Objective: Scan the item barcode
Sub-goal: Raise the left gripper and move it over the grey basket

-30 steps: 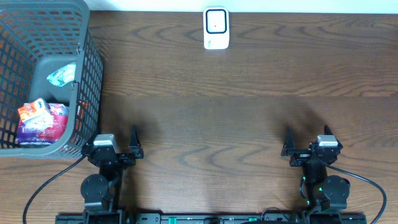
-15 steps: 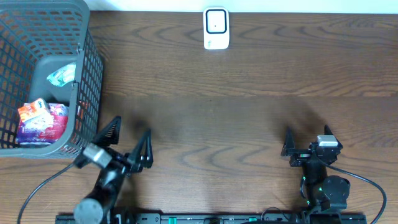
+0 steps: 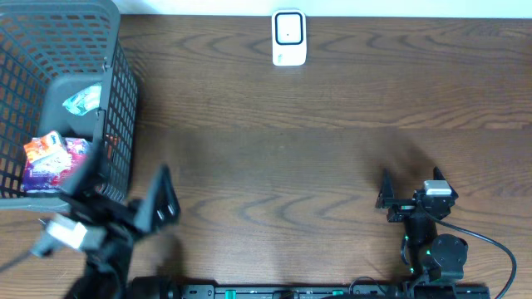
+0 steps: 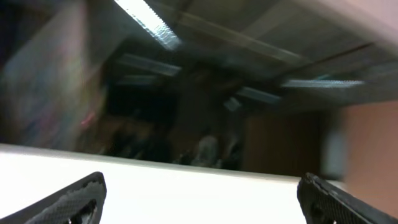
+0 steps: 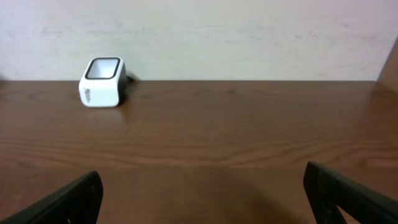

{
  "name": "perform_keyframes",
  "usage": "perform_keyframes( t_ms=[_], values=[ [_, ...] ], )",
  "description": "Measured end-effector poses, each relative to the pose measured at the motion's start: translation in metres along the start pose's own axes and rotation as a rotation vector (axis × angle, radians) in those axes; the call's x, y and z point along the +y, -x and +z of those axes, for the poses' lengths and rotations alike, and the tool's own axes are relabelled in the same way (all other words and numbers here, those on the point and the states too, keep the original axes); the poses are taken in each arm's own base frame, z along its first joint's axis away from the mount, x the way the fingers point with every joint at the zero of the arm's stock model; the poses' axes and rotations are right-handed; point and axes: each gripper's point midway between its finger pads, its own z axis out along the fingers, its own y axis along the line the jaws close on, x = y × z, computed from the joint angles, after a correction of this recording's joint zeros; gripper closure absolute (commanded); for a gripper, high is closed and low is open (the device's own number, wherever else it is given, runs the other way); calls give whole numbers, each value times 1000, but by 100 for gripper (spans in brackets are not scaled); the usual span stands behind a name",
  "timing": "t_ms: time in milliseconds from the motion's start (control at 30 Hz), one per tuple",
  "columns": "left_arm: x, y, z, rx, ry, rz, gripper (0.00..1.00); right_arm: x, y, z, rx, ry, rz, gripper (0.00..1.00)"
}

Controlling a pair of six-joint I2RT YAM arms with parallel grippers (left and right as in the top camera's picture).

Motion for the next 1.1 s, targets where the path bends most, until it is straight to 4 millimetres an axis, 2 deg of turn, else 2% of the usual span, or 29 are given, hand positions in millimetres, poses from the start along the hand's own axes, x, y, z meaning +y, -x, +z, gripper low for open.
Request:
perform_keyframes(
  t_ms=[67,233,367,467,533,700,800,1100],
  values=[
    [23,-3,24,91,119,10,2,0,0,0,0,-1,-1,1],
    [76,-31,84,407,338,60,2,-1,0,0,-1,-3,-2,1],
    [102,-42,131,562,412,69,2,-1,0,0,-1,-4,-2,1],
    [109,-38,156,587,420,80,2,-1,0,0,0,-3,-2,1],
    [111,-38,162,608,424,80,2,-1,0,0,0,-4,-2,1],
    [112,-39,160,637,421,130,2,-1,0,0,0,-3,-2,1],
    [121,-33,158,627,468,177,2,-1,0,0,0,-3,-2,1],
    [165,11,156,554,712,383,2,-1,0,0,-1,-4,-2,1]
  ],
)
